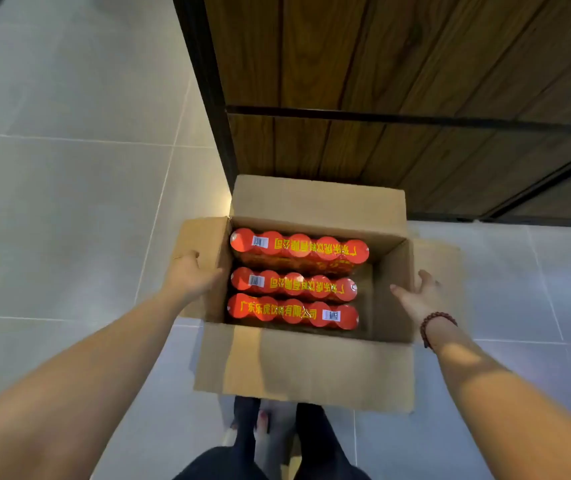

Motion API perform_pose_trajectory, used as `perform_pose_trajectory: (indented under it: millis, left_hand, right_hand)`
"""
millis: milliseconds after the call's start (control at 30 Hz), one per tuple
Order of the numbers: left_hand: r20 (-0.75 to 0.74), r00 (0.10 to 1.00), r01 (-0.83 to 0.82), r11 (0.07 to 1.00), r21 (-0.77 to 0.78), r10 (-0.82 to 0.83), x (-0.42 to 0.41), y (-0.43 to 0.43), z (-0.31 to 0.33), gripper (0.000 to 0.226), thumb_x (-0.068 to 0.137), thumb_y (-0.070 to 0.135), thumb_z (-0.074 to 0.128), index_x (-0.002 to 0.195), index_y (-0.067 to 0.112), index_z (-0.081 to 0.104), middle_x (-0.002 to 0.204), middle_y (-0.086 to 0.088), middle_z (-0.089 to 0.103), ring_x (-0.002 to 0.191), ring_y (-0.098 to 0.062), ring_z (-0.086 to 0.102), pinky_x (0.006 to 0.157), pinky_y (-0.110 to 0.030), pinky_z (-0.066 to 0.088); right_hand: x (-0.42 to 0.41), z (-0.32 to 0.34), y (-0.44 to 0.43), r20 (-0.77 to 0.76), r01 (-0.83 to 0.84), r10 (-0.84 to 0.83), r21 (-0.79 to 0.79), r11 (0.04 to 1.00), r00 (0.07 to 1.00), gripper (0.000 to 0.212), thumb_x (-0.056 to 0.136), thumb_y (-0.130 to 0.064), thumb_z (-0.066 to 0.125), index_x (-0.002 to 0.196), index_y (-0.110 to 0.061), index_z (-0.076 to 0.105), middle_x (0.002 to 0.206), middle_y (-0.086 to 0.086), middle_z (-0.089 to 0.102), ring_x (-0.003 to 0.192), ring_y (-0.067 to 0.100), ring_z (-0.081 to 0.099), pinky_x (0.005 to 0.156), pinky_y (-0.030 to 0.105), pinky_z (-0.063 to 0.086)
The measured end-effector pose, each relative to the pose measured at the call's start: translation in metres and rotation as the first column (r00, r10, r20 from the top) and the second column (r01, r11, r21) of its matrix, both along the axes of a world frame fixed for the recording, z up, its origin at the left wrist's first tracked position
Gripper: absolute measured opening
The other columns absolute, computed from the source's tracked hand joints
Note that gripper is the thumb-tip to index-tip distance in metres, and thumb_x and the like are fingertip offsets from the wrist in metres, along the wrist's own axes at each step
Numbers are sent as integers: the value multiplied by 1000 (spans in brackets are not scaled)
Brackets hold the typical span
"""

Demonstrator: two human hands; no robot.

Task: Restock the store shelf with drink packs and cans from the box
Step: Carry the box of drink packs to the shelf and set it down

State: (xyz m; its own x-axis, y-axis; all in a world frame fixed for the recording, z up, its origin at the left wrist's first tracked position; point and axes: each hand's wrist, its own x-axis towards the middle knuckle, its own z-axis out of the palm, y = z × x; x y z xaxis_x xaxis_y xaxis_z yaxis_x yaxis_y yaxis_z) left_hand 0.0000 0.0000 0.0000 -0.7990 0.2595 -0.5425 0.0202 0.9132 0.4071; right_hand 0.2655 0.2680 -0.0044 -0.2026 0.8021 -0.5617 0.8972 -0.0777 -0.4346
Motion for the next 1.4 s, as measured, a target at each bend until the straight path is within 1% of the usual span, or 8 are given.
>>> perform_pose_trajectory:
  millis: [133, 467, 600, 700, 867, 1100, 1233, 1400]
  left_hand:
    - [14, 1000, 20, 998, -57, -20, 3, -1, -42, 55, 80, 33, 69, 120, 0, 51, 118, -21, 60, 108, -37, 56, 75, -34, 41]
    - [-49, 981, 183, 978, -104, -189, -10, 6, -91, 36, 81, 14, 61, 114, 2, 52, 111, -20, 63, 101, -39, 59, 80, -41, 49]
    - [-81, 983, 160, 984, -80, -166, -14, 11, -104, 29, 82, 20, 61, 105, 3, 60, 104, -21, 67, 96, -41, 61, 76, -39, 48]
    - [-98, 986, 134, 990, -50, -139, -18, 14, -111, 22, 82, 19, 62, 92, 0, 66, 92, -22, 68, 84, -39, 61, 68, -35, 47]
    - [-100, 990, 96, 995, -19, -98, -22, 12, -108, 14, 77, 9, 60, 78, -5, 65, 77, -21, 64, 77, -41, 61, 64, -36, 49]
    - [-103, 991, 84, 996, -14, -85, -25, -5, -100, 14, 74, 7, 64, 70, -6, 65, 72, -25, 66, 71, -41, 63, 63, -44, 54]
    - [-68, 995, 73, 996, -40, -76, -21, -24, -91, 13, 76, 9, 66, 72, -3, 68, 71, -20, 66, 67, -33, 61, 56, -36, 50]
    - [-61, 997, 36, 997, -66, -40, -10, -57, -59, 15, 75, 9, 67, 74, -6, 70, 75, -24, 68, 73, -37, 64, 63, -42, 53]
  right_hand:
    - [2, -31, -1, 54, 9, -13, 79, 997, 998, 70, 78, -28, 69, 136, -6, 36, 140, 19, 42, 126, 40, 42, 104, 50, 38]
    - [2, -63, 21, 121, -73, 58, 130, 989, 991, 40, 84, -5, 53, 124, -7, 48, 112, 23, 61, 104, 43, 56, 81, 41, 45]
    - [-2, -72, 31, 195, -31, 15, 82, 996, 981, 35, 86, -19, 63, 115, -1, 57, 115, 24, 62, 106, 40, 57, 85, 41, 48]
    - [-6, -79, 33, 240, -14, -5, 77, 997, 971, 41, 82, -26, 70, 108, 4, 59, 112, 25, 62, 105, 40, 58, 74, 37, 46]
    - [-7, -76, 37, 256, -89, 49, 144, 986, 965, 15, 83, -13, 62, 85, 0, 55, 88, 21, 56, 94, 39, 59, 66, 34, 40]
    - [-6, -63, 35, 253, -168, 129, 141, 976, 959, 24, 79, -12, 61, 61, -6, 46, 62, 10, 48, 71, 31, 51, 60, 32, 41]
    - [-3, -54, 31, 243, -212, 181, 110, 971, 953, 28, 76, -9, 61, 54, -8, 44, 57, 10, 47, 57, 25, 47, 48, 25, 34]
    - [-8, -23, 21, 289, -320, 286, 76, 944, 913, 19, 74, -9, 63, 59, -5, 54, 59, 10, 53, 57, 24, 50, 48, 25, 38]
